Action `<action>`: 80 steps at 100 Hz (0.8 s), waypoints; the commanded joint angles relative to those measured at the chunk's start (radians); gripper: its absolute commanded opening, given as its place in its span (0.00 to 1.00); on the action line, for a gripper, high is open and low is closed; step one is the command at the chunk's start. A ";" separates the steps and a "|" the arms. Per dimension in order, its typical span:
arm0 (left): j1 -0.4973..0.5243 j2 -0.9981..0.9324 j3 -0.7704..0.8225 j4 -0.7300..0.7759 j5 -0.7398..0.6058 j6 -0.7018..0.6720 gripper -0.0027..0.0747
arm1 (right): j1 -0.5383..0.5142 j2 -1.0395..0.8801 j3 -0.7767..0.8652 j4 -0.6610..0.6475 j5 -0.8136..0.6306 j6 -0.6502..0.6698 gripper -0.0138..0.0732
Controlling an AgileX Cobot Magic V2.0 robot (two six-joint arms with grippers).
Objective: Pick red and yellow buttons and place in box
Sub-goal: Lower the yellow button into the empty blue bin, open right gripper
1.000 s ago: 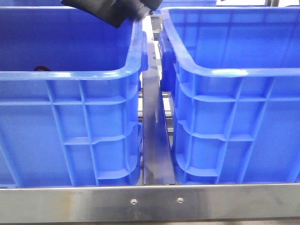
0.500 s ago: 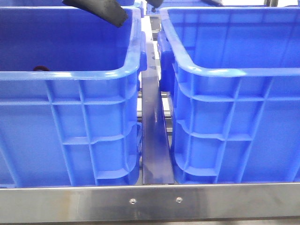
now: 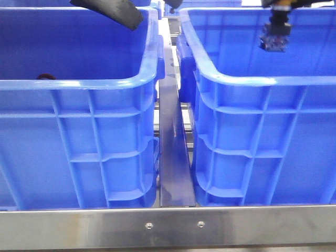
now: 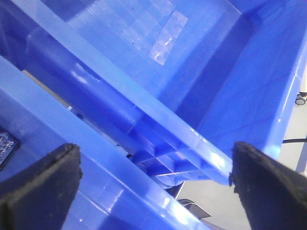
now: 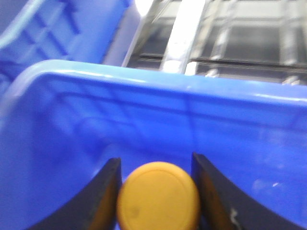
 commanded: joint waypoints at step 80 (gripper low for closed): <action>-0.009 -0.040 -0.026 -0.053 -0.054 0.001 0.81 | 0.057 0.172 -0.019 0.047 -0.352 -0.032 0.39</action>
